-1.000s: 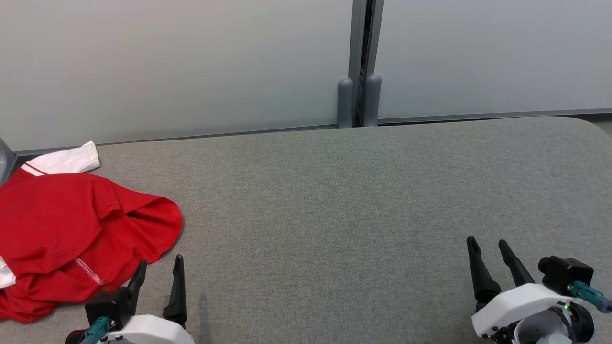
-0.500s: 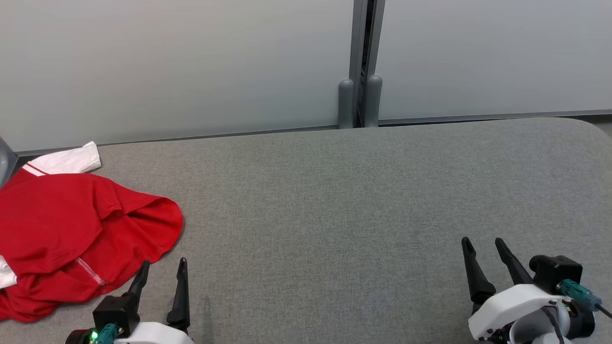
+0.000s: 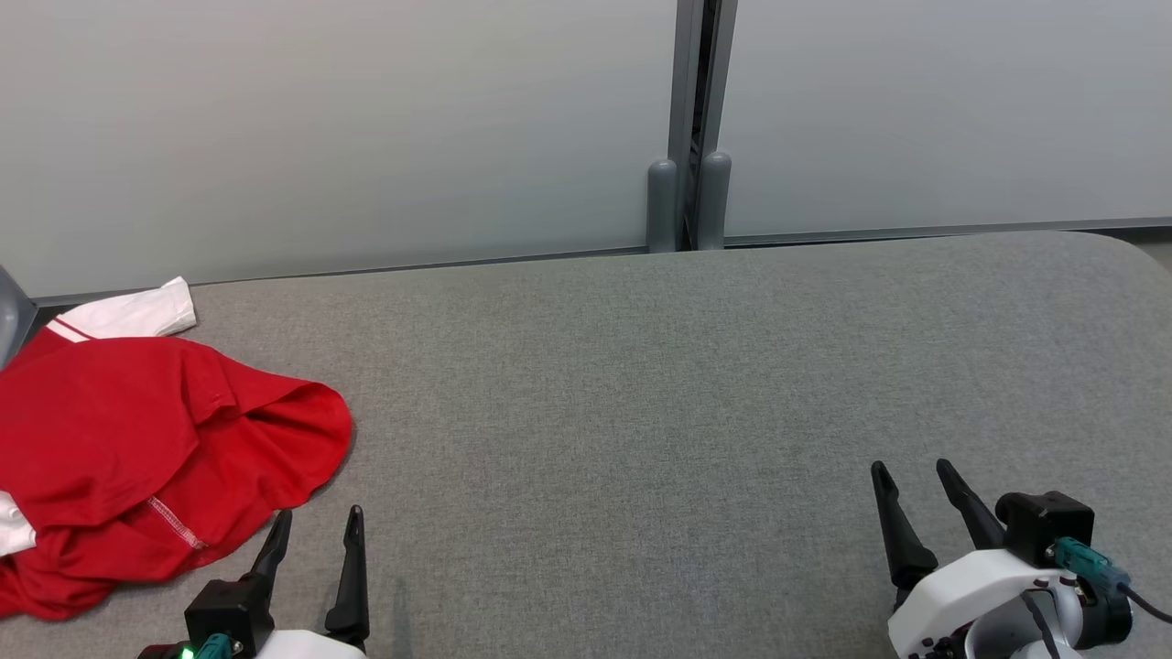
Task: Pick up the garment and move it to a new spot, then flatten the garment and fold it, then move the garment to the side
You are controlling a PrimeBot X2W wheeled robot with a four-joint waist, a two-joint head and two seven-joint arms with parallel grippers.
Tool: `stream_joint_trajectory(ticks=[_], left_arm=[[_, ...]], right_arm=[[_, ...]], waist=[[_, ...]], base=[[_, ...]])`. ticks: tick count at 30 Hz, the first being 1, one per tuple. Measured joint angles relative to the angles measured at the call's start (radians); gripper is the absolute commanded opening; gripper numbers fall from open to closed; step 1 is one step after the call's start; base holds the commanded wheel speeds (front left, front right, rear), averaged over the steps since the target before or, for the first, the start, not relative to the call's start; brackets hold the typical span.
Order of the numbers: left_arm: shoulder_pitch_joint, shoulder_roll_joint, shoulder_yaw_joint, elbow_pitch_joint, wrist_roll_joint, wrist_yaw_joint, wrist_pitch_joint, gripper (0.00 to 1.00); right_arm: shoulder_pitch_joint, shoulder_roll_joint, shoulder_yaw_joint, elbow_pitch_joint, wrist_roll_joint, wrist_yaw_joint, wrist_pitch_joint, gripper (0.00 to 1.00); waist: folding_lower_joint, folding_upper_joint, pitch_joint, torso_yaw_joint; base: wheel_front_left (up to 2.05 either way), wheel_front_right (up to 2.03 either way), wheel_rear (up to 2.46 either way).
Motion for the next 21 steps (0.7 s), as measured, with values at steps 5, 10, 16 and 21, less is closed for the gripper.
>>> stream_joint_trajectory(ticks=[5,10,16,21], left_arm=[[0.002,0.0,0.0,0.002,-0.005,-0.002,0.0,1.0],[0.004,0.0,-0.001,0.001,-0.012,-0.002,0.0,1.0],[0.007,0.0,-0.003,-0.001,-0.022,-0.002,0.0,1.0],[0.009,-0.004,0.004,-0.007,-0.042,-0.002,0.0,1.0]], right_arm=[[0.001,0.0,0.002,0.001,0.0,0.0,0.0,1.0],[0.005,0.0,0.003,0.001,0.002,0.0,0.0,1.0],[0.007,0.0,0.004,-0.001,0.002,0.0,-0.001,1.0],[0.008,0.0,0.003,-0.004,0.01,0.0,-0.001,1.0]], waist=[[0.0,0.0,-0.005,-0.001],[0.0,0.0,-0.008,-0.002],[0.0,0.0,-0.01,-0.001],[0.0,0.0,-0.01,0.0]], base=[[0.0,0.0,0.0],[0.0,0.0,0.0],[0.0,0.0,0.0],[0.0,0.0,0.0]])
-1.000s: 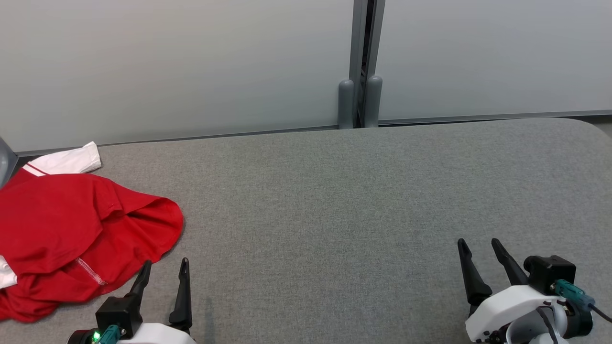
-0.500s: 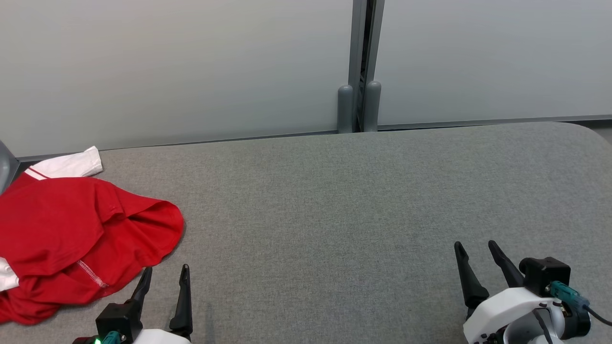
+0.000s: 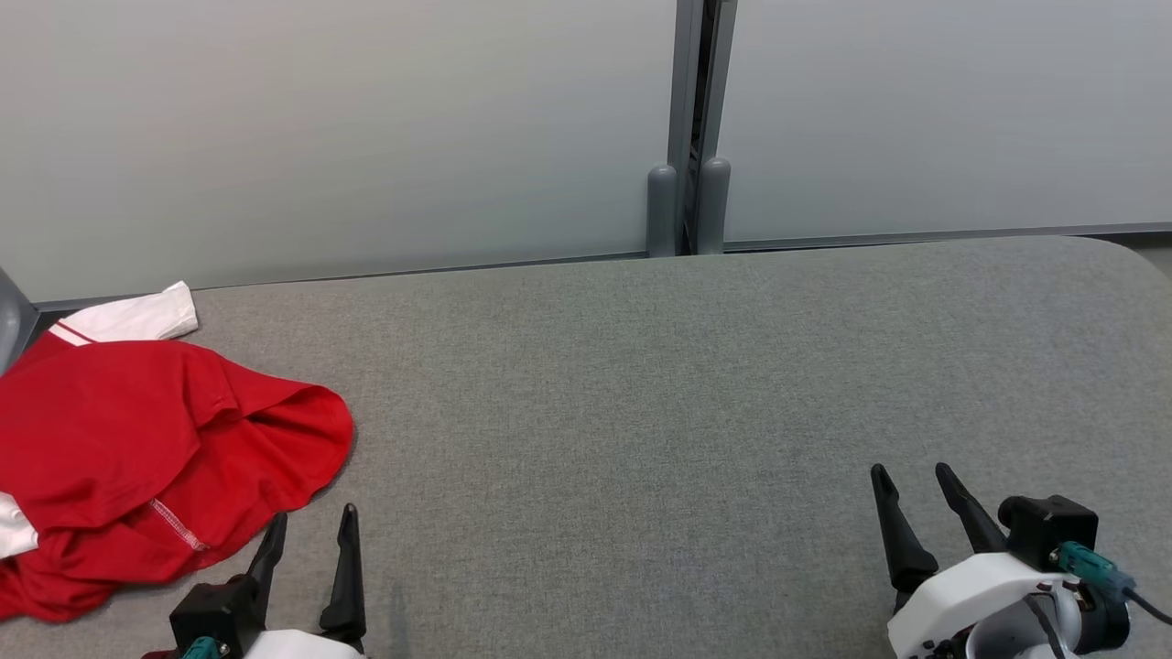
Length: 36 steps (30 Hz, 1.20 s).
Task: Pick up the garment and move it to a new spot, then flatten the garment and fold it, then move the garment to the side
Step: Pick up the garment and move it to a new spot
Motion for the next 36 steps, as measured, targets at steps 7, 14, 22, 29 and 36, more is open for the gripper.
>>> stream_joint_trajectory(ticks=[7,14,22,29,36], left_arm=[[0.005,-0.005,0.019,-0.016,-0.047,-0.014,0.0,1.0],[0.005,-0.001,0.013,-0.02,-0.046,-0.011,0.001,1.0],[0.003,0.001,-0.001,-0.012,-0.033,0.007,0.01,1.0],[0.024,0.015,0.002,-0.023,-0.031,0.025,0.024,1.0],[0.056,0.036,0.01,-0.049,-0.032,0.042,0.043,1.0]], right_arm=[[0.0,0.0,0.006,-0.003,0.047,0.0,-0.002,1.0],[0.0,-0.001,0.0,-0.002,0.047,0.0,-0.004,1.0],[0.006,-0.001,-0.007,0.002,0.044,0.0,-0.005,1.0],[0.017,-0.001,0.006,0.015,0.058,0.0,-0.013,1.0],[0.016,-0.001,0.035,0.031,0.085,0.0,-0.032,1.0]], waist=[[0.0,0.0,0.002,0.0],[0.0,0.0,0.004,0.013],[0.0,0.0,0.001,0.093],[0.0,0.0,-0.012,0.219],[0.0,0.0,-0.026,0.352]], base=[[0.0,0.0,0.0],[0.0,0.0,0.0],[0.0,0.0,0.0],[0.0,0.0,0.0],[0.0,0.0,0.0]])
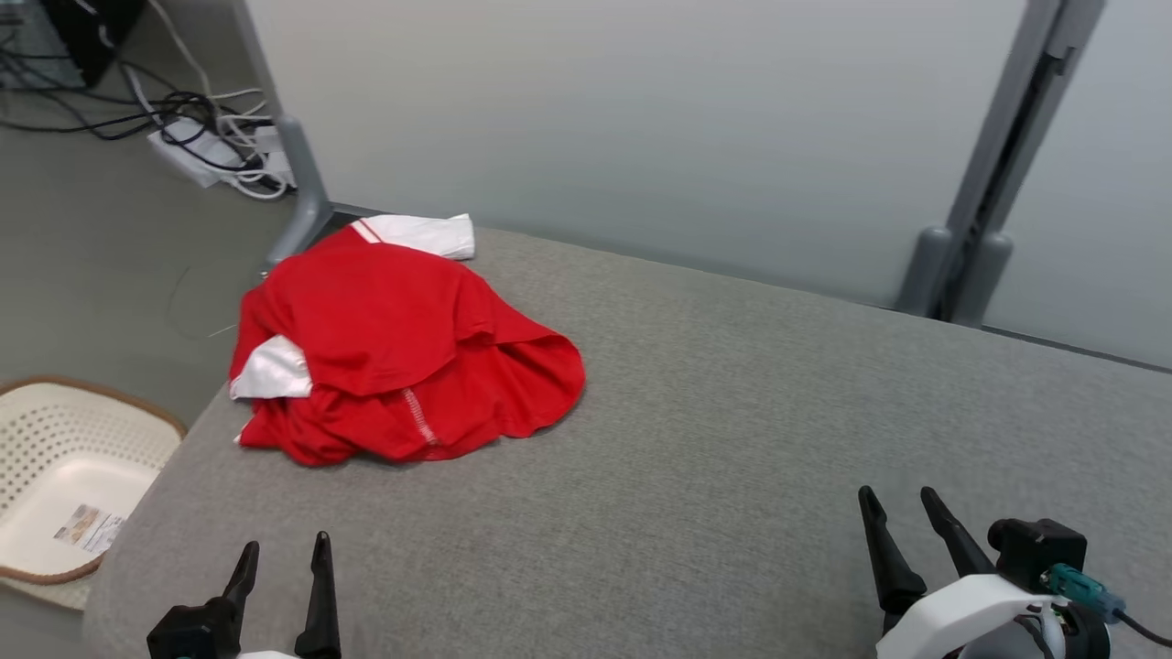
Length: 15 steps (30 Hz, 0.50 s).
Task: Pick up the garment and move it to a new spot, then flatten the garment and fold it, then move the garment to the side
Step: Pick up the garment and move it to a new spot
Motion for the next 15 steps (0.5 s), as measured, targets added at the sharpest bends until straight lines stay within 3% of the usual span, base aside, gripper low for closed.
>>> stream_joint_trajectory(ticks=[7,15], left_arm=[[0.023,0.014,0.005,-0.032,-0.006,0.012,0.017,1.0],[0.03,0.029,-0.007,-0.043,-0.002,0.02,0.036,1.0]], right_arm=[[-0.006,0.001,0.025,0.027,0.016,0.0,-0.02,1.0],[-0.011,0.0,0.04,0.049,0.02,0.0,-0.027,1.0]], waist=[[0.0,0.0,-0.012,0.11],[0.0,0.0,-0.021,0.123]], base=[[0.0,0.0,0.0],[0.0,0.0,0.0]])
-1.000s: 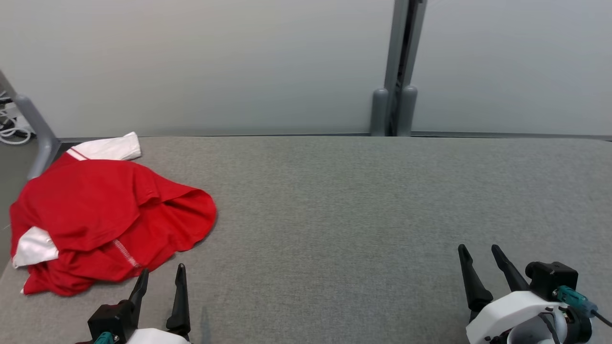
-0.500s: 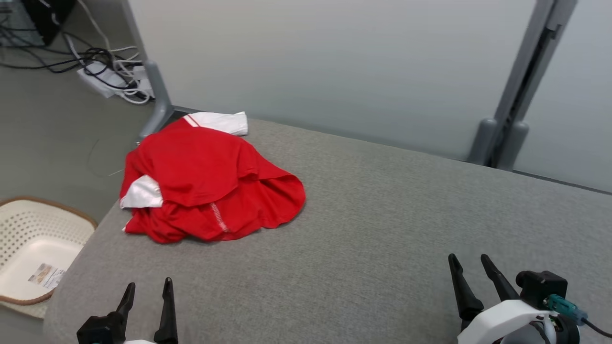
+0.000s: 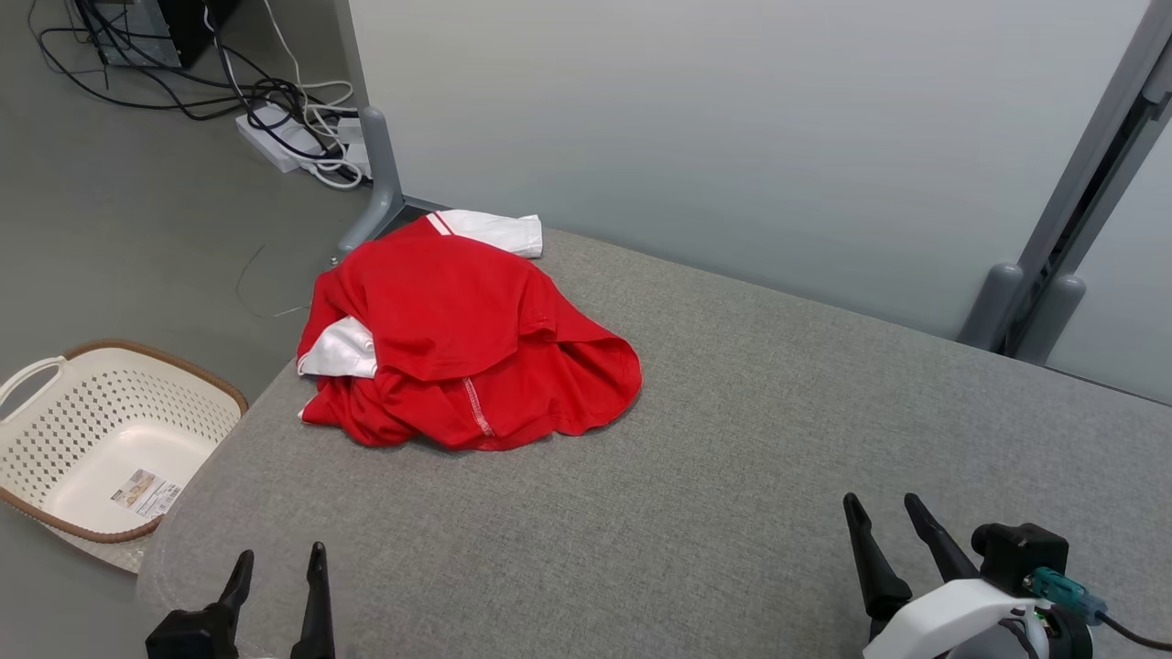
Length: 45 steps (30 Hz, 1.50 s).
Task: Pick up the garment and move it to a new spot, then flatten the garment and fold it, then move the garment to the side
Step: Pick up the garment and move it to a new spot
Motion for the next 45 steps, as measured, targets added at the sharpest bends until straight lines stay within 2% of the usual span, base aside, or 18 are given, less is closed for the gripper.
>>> stream_joint_trajectory(ticks=[6,9,15,22,29,33,39,45], left_arm=[[-0.024,-0.001,-0.026,0.018,0.011,0.004,0.031,1.0],[-0.079,-0.001,-0.039,0.058,0.008,-0.012,0.065,1.0],[-0.284,0.0,-0.044,0.19,-0.017,-0.054,0.112,1.0],[-0.551,0.001,-0.04,0.396,-0.052,-0.11,0.166,1.0],[-0.77,0.059,0.014,0.591,-0.098,-0.108,0.274,1.0],[-0.839,0.074,0.034,0.679,-0.13,-0.104,0.338,1.0],[-0.933,0.138,0.061,0.79,-0.156,-0.1,0.409,1.0],[-0.977,0.131,0.061,0.848,-0.16,-0.089,0.422,1.0]], right_arm=[[-0.004,0.0,-0.007,0.003,-0.002,0.0,-0.001,1.0],[-0.004,0.0,-0.007,0.002,-0.002,0.0,0.0,1.0],[-0.019,0.0,0.002,-0.028,-0.028,0.0,0.027,1.0],[-0.054,0.0,0.007,-0.116,-0.073,0.0,0.091,1.0],[-0.117,0.0,-0.004,-0.232,-0.114,0.0,0.144,1.0],[-0.126,0.0,0.004,-0.271,-0.126,0.0,0.162,1.0],[-0.127,-0.001,0.009,-0.315,-0.131,0.0,0.173,1.0],[-0.123,-0.001,0.001,-0.326,-0.125,0.0,0.175,1.0]], waist=[[0.0,0.0,-0.001,-0.006],[0.0,0.0,0.001,-0.011],[0.0,0.0,0.029,-0.044],[0.0,0.0,0.107,-0.121],[0.0,0.0,0.242,-0.22],[0.0,0.0,0.313,-0.286],[0.0,0.0,0.4,-0.372],[0.0,0.0,0.45,-0.407]], base=[[0.0,0.0,0.0],[0.0,0.0,0.0],[0.0,0.0,0.0],[0.0,0.0,0.0],[0.0,0.0,0.0],[0.0,0.0,0.0],[0.0,0.0,0.0],[0.0,0.0,0.0]])
